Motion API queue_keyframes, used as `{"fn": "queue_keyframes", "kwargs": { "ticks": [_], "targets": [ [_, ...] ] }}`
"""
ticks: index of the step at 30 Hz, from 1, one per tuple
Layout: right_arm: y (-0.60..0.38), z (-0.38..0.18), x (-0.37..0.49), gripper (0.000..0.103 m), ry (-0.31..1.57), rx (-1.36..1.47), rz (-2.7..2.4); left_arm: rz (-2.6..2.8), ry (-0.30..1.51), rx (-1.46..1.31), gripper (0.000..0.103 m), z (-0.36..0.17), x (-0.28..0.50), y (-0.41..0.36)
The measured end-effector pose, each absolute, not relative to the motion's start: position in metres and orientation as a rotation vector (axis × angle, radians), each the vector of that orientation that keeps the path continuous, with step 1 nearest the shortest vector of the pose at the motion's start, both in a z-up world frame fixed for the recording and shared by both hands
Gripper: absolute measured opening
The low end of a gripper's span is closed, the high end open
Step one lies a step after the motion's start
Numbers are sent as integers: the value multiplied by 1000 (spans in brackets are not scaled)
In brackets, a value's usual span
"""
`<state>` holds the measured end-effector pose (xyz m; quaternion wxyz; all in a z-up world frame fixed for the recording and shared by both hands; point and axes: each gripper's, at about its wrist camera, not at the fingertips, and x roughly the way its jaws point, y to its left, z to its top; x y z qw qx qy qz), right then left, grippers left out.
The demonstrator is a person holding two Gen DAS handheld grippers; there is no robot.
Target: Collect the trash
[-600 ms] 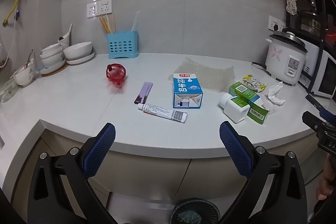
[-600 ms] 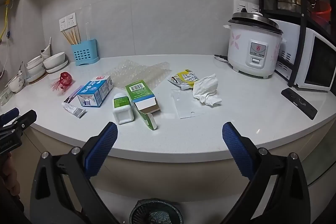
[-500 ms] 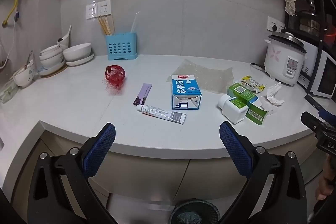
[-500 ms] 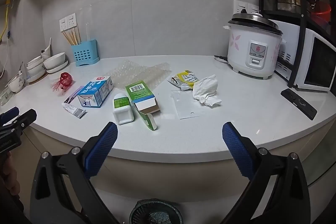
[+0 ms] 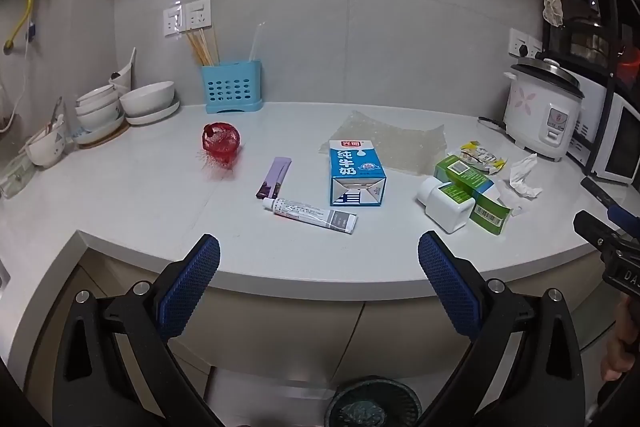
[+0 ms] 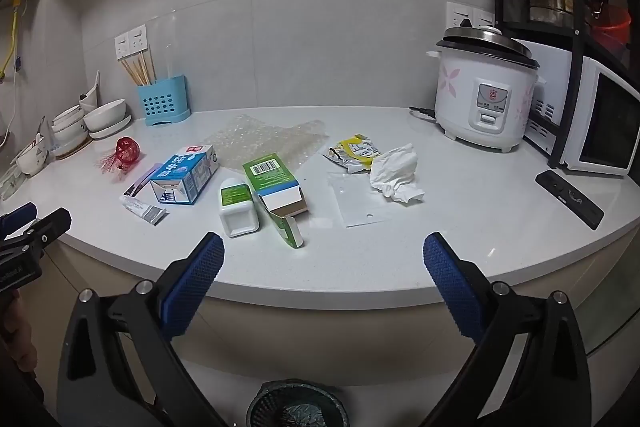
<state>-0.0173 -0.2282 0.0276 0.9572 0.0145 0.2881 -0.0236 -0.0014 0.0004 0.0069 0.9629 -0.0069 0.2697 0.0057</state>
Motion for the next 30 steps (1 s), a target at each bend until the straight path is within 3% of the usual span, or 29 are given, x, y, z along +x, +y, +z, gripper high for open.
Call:
{"fn": "queue_keyframes", "kwargs": {
  "ticks": [30],
  "targets": [
    [-225, 25, -18, 96, 583, 20, -46, 0, 531, -3, 97, 8, -7, -2]
  ]
}}
